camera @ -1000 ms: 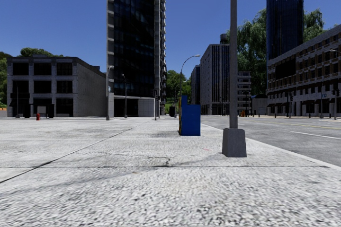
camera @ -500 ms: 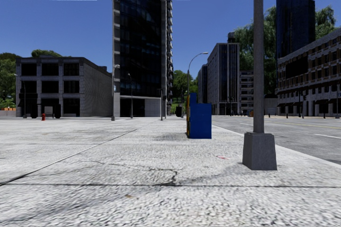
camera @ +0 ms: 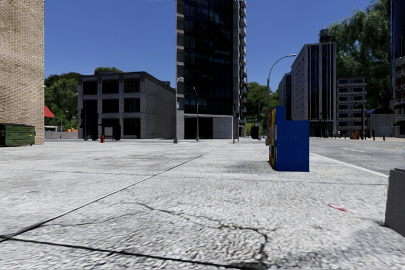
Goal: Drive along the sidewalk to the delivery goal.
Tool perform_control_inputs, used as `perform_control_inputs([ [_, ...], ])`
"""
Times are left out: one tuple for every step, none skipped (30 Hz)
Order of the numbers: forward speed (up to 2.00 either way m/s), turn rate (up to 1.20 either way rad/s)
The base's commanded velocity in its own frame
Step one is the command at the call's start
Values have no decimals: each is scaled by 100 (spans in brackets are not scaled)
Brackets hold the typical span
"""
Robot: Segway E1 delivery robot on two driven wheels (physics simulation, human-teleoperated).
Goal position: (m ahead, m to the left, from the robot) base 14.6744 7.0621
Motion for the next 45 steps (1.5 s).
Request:
perform_control_inputs([
  [140, 51],
  [140, 51],
  [140, 51],
  [140, 51],
  [140, 51],
  [140, 51],
  [140, 51],
  [140, 51],
  [140, 51],
  [140, 51],
  [140, 51],
  [140, 51],
  [140, 51],
  [140, 51],
  [140, 51],
  [140, 51],
  [140, 51],
  [140, 51],
  [140, 51],
  [140, 51],
  [140, 51],
  [140, 51],
  [140, 51],
  [140, 51],
  [140, 51],
  [140, 51],
  [140, 51],
  [140, 51],
  [140, 51],
  [140, 51],
  [140, 51],
  [140, 51],
  [140, 51],
  [140, 51],
  [140, 51],
  [139, 51],
  [139, 51],
  [139, 51],
  [139, 51],
  [139, 51],
  [139, 51],
  [139, 51],
  [139, 51],
  [139, 51],
  [139, 51],
])
